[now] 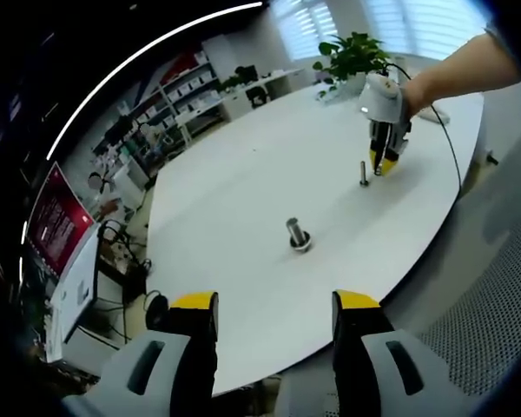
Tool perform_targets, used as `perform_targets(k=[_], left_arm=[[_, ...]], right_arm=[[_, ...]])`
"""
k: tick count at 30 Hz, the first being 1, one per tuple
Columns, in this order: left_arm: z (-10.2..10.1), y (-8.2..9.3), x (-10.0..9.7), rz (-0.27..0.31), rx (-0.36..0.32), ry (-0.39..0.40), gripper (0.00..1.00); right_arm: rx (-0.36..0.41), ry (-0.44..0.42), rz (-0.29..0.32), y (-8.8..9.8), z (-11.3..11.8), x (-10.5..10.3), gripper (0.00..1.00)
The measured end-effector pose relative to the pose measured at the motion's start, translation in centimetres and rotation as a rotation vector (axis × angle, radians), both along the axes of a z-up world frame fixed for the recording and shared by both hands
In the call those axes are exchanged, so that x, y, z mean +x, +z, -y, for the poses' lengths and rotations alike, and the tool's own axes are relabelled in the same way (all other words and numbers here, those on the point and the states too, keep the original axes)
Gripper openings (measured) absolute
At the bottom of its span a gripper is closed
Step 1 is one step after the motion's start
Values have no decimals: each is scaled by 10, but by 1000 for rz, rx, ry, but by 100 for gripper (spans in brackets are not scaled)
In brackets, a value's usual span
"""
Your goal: Place the washer onto the threaded stud by aligning its center hole with the stud, sliding it down to the base, and recovering from edge contact or off-axis alignment until the washer reaches the visible bottom stop.
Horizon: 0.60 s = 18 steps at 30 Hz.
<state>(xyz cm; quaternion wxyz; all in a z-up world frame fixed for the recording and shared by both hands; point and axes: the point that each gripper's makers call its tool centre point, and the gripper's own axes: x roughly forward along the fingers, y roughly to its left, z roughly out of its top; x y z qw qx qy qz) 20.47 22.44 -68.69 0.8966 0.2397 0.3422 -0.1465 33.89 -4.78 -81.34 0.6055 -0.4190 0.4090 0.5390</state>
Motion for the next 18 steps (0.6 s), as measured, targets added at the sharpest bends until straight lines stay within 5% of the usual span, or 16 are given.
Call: perform_targets(k=[18], left_arm=[[1,1,0,2,6,-12,50]], right_arm=[[130,-26,72,44,-22,6,14]])
